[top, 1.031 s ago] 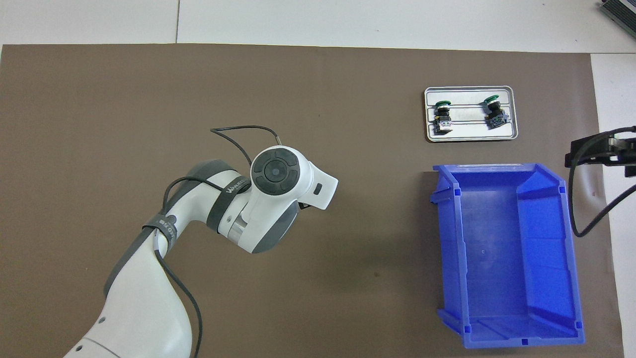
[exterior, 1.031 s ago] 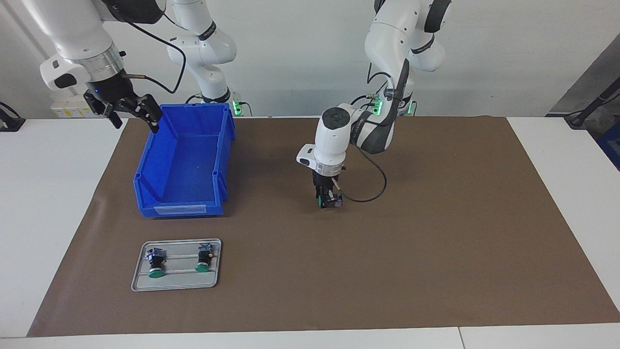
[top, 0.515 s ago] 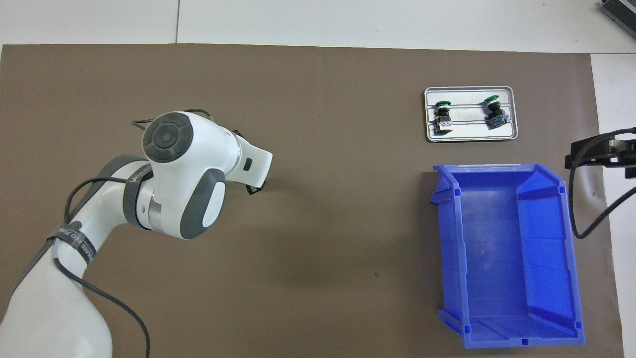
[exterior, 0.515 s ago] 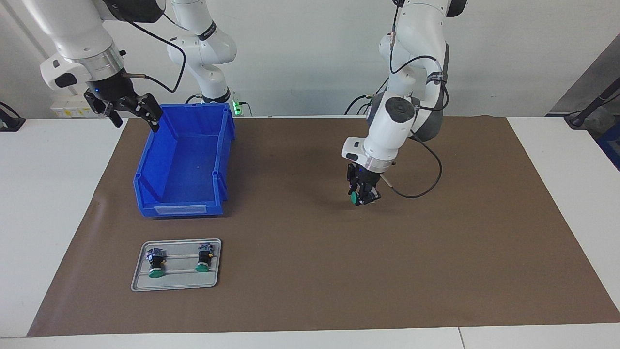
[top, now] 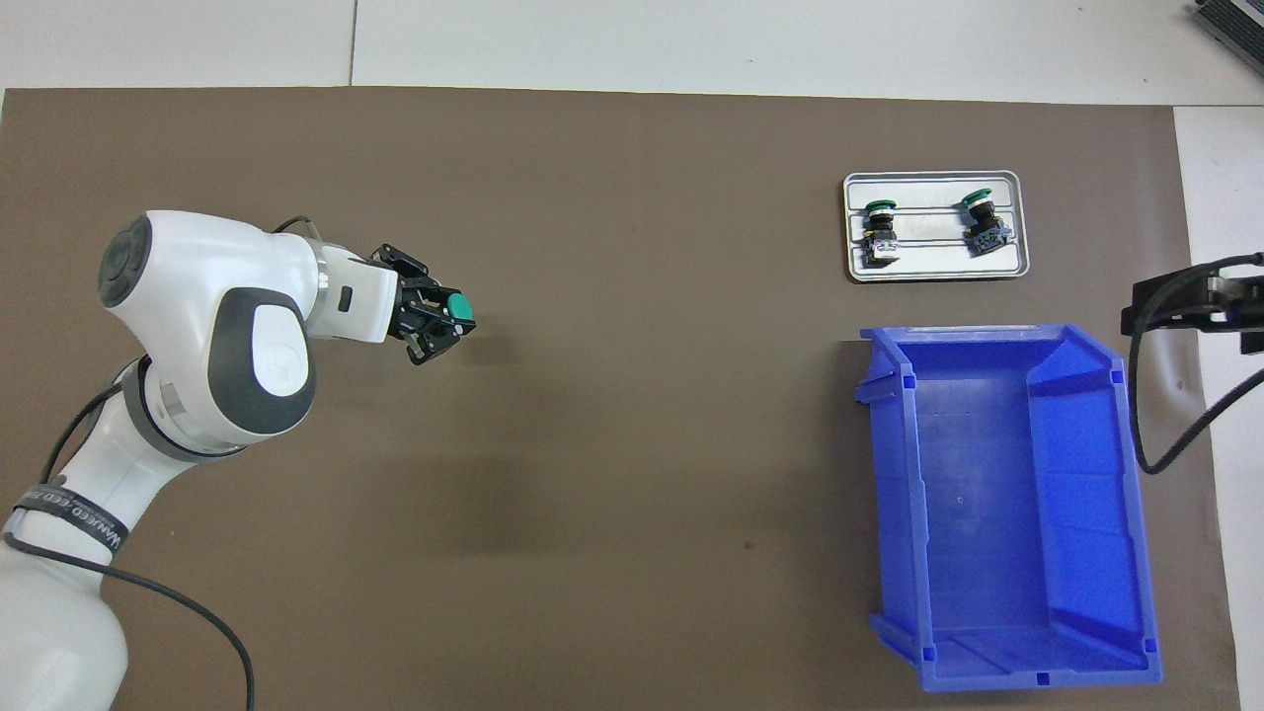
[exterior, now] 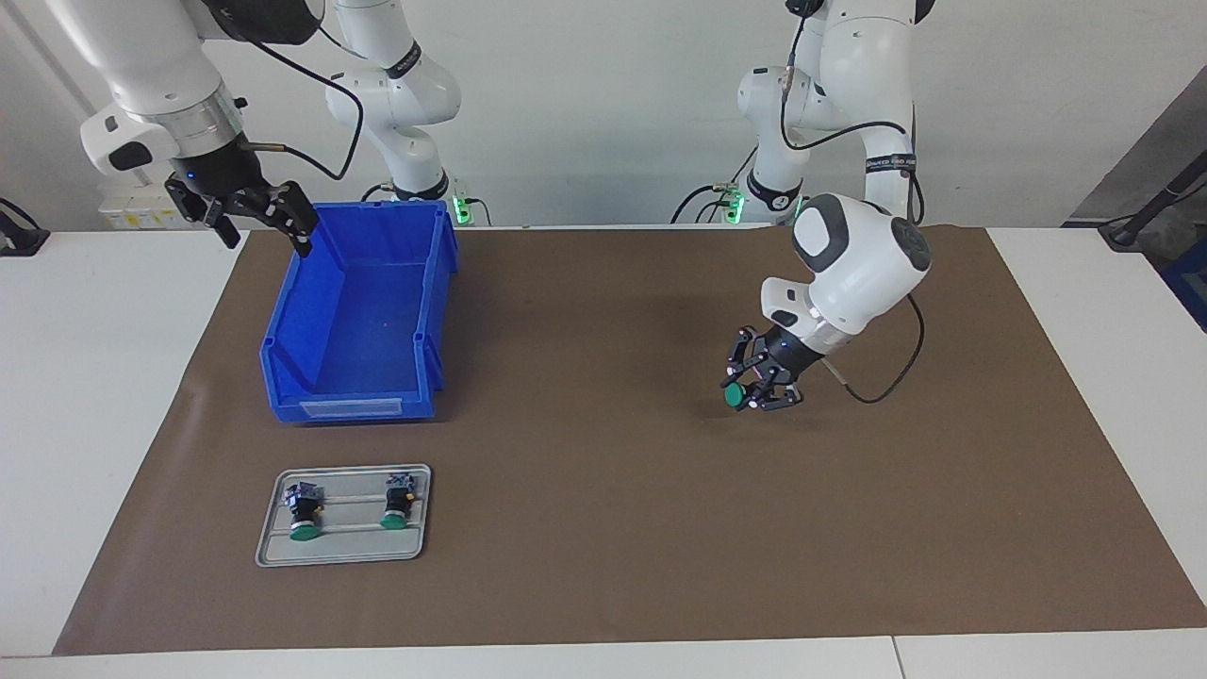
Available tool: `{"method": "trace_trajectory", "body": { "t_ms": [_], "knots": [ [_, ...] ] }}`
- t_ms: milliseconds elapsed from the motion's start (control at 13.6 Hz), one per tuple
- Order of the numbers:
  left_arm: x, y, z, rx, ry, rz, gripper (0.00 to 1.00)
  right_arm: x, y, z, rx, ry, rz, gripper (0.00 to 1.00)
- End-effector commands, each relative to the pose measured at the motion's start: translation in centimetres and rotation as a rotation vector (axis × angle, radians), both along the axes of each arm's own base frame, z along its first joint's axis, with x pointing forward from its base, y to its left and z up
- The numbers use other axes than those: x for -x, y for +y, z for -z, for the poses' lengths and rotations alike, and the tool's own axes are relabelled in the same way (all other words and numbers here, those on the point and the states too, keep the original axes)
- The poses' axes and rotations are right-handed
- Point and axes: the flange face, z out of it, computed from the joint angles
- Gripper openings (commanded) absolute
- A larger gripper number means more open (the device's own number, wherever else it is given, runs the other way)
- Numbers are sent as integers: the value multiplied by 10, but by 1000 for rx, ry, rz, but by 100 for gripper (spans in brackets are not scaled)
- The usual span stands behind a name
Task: Place and press button with both arms
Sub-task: 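Set the part upright on the table with the left gripper and open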
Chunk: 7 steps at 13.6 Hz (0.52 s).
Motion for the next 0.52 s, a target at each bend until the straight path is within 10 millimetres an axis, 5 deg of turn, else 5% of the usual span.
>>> {"method": "trace_trajectory", "body": {
  "t_ms": [0,221,442],
  "knots": [
    [24,20,4,130,-76,-52,0,5,1,-1,-8,-6,7,100],
    [27,27,6,205,-113,-68,0,5,1,-2,-8,-7,7,100],
    [42,19,32,350,-183,-73,0,5,-1,0,-8,-4,8,100]
  ]
}}
